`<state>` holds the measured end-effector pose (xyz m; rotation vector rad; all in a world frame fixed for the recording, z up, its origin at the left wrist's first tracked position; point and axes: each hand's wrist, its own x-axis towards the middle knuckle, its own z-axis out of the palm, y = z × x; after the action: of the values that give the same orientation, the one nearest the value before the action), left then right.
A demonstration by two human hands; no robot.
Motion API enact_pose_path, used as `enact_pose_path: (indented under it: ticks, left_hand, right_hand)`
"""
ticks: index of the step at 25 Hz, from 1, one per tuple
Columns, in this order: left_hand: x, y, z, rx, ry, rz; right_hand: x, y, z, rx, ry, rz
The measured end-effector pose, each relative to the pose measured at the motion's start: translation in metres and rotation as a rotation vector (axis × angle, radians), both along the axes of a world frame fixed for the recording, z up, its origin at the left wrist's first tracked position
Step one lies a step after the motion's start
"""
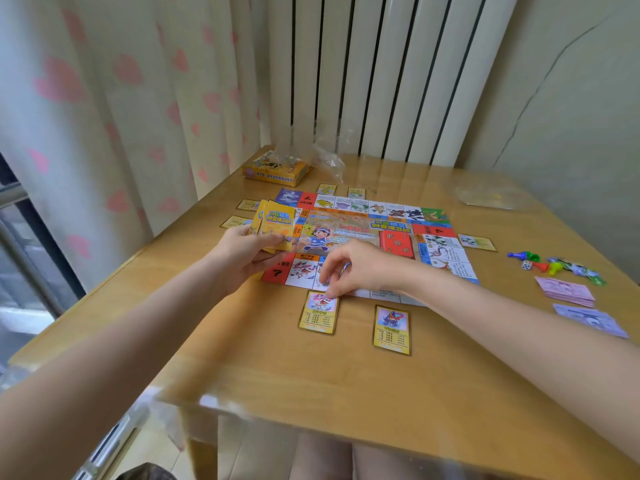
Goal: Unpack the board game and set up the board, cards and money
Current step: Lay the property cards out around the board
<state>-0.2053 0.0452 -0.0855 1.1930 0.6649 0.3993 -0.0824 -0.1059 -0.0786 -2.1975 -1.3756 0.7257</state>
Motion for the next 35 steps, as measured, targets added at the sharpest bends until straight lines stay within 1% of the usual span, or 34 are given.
enact_pose_path:
  ticks: [4,10,15,19,24,27,35]
  left_hand:
    - [0.003,-0.002,0.001,-0.001,0.01,0.015]
    - [0.006,-0.002,0.001,-0.008,-0.011,0.008]
    - [0.014,-0.007,0.0,-0.004,-0.021,-0.047]
    - [0.018,-0.009,-0.002,0.004,-0.001,-0.048]
    - [0.018,-0.008,-0.004,-0.01,-0.002,-0.041]
    - [0.014,-0.005,-0.003,0.001,-0.023,-0.041]
    - [0.009,-0.001,-0.001,0.002,-0.021,-0.012]
  right_hand:
    - [-0.003,-0.001,0.001,0.04,-0.018,-0.037]
    - [-0.002,-0.003,-0.002,0.027,-0.053,-0.019]
    - [0.0,-0.008,0.0,0.022,0.002,-0.008]
    - [0.0,-0.008,0.004,0.015,0.046,0.002]
    - [-0.002,-0.007,0.003,0.057,0.138,-0.012]
    - [-0.007,0.001,0.001,0.104,0.12,-0.063]
    - [-0.034,0.025,-0.005,0.101,0.033,-0.188]
